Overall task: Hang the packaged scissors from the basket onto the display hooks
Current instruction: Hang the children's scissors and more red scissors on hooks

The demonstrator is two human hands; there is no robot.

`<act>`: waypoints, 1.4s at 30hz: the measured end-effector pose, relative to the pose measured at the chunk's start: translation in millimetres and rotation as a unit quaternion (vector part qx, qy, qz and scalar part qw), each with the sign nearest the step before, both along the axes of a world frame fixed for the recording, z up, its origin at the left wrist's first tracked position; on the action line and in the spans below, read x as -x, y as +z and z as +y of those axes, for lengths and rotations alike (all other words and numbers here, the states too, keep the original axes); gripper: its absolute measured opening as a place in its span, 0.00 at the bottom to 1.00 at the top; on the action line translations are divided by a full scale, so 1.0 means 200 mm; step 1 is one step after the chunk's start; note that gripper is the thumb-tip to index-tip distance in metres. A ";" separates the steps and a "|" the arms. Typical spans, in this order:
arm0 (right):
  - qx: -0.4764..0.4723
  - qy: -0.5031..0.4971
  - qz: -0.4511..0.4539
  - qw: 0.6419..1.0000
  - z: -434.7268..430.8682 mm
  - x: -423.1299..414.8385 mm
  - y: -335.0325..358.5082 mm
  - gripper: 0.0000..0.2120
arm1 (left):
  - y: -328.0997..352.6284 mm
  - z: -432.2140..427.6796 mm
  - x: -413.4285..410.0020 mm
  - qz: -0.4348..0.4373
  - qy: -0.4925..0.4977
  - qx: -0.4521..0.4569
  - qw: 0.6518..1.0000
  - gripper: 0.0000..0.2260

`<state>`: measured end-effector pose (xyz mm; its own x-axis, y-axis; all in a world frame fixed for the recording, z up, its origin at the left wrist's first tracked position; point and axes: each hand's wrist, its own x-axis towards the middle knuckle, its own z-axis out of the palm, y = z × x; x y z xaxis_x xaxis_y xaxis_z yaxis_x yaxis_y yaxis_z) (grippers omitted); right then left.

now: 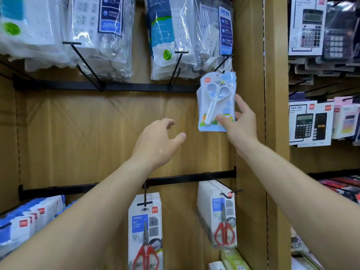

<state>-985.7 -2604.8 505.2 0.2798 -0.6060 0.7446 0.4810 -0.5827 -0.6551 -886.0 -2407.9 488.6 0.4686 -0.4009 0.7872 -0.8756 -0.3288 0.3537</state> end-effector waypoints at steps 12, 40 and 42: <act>0.006 -0.029 -0.002 1.000 -0.14 -0.01 0.11 0.26 | 0.04 0.03 -0.02 -0.052 0.034 -0.047 0.997 0.26; 0.115 -0.192 0.257 0.940 0.11 0.00 -0.12 0.29 | -0.15 0.19 0.01 -0.024 0.028 -0.092 0.995 0.20; 0.159 -0.177 0.302 0.923 0.21 0.07 -0.25 0.25 | -0.26 0.25 0.05 0.005 0.017 -0.105 0.994 0.20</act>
<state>-999.3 -2563.2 455.3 0.5297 -0.5159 0.6732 -0.1734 -0.8428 -0.5095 -895.0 -2358.5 436.9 0.4917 -0.5397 0.6833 -0.8597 -0.4257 0.2824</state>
